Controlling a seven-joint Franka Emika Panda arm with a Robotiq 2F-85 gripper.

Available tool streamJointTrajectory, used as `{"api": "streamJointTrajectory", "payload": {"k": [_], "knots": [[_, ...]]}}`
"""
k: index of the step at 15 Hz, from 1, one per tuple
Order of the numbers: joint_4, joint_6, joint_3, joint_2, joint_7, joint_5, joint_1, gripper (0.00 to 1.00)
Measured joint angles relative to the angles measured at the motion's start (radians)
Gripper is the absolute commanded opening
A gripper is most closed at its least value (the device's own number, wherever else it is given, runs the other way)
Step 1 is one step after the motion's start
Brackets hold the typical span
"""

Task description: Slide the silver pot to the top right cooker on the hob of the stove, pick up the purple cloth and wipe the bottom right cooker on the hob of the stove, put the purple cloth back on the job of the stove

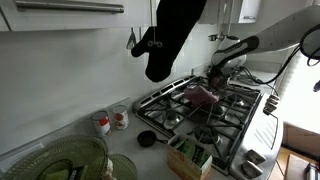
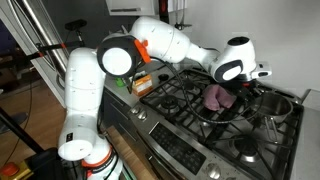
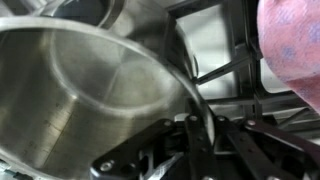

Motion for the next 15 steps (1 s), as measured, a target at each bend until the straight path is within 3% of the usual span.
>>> {"api": "streamJointTrajectory", "payload": {"k": [7,15], "knots": [[0.111,-0.087,0.084,0.061,-0.204,0.052,-0.068,0.01],[0.178,-0.103,0.111,0.105,-0.338,0.053,-0.083,0.01]]}}
